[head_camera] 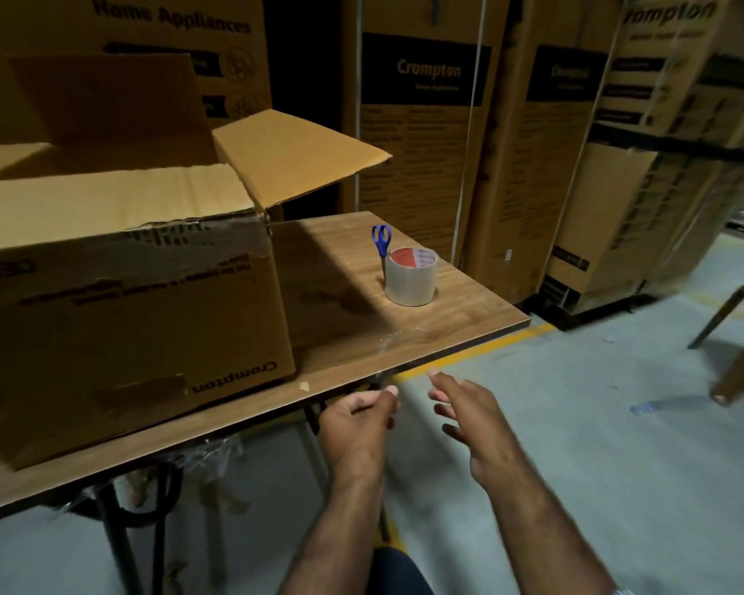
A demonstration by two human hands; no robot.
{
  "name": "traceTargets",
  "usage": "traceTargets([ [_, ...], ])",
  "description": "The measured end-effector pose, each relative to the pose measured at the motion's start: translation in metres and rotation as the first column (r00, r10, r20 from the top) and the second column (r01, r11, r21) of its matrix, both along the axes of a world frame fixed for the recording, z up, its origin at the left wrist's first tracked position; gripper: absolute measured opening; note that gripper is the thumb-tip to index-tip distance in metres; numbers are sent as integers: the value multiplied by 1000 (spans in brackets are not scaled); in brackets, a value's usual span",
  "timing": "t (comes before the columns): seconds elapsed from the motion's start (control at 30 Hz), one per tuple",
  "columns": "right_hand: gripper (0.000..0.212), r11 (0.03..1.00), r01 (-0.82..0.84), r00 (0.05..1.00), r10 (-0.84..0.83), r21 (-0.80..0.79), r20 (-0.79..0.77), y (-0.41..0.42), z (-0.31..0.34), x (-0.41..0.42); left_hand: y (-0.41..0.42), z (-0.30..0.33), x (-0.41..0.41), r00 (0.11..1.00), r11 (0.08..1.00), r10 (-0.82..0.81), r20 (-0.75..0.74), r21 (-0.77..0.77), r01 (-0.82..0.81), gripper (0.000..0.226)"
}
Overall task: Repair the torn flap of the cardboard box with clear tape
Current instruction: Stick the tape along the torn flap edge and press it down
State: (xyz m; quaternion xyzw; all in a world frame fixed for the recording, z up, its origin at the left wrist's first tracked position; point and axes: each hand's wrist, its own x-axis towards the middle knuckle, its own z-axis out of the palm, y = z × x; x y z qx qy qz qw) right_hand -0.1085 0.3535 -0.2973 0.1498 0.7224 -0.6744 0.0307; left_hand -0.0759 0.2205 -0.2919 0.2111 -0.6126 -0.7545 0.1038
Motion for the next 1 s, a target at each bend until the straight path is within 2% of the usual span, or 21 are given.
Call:
traceTargets([
  [0.07, 40, 995, -56, 995, 63, -80, 78, -4, 7, -5, 0, 4, 3, 1000, 999, -14, -24, -40, 13, 16],
  [0.13, 42, 985, -80, 988, 99, -156, 122, -10, 13, -12, -1, 10, 4, 998, 997, -41, -44, -64, 38, 17],
  [0.37, 16, 967, -32, 992, 62, -253, 108, -18, 10, -20, -8, 15, 12, 995, 994, -100, -27, -55, 98, 16],
  [0.5, 10, 954, 7, 993, 27, -298, 111, -13, 18, -12, -12, 10, 17, 996, 996, -88, 13, -27, 88, 14],
  [0.57, 9, 943, 15, 992, 27, -333, 121, -11, 27, -8, -14, 7, 17, 996, 997, -76, 45, 15, 76, 20],
  [0.7, 10, 916, 40, 991, 16, -399, 135, -9, 39, -1, -10, 15, 13, 977, 977, -139, 163, 185, 108, 48],
  [0.77, 11, 905, 52, 989, 11, -423, 146, -12, 43, 2, -8, 22, 6, 970, 962, -160, 185, 251, 111, 54],
  [0.9, 6, 887, 8, 992, 50, -462, 113, -20, 61, 14, -3, 26, -8, 971, 947, -152, 182, 307, 91, 34],
  [1.0, 6, 931, -68, 998, 58, -359, -37, -18, 89, 30, -6, 31, -10, 984, 926, -138, 109, 367, 89, 19],
])
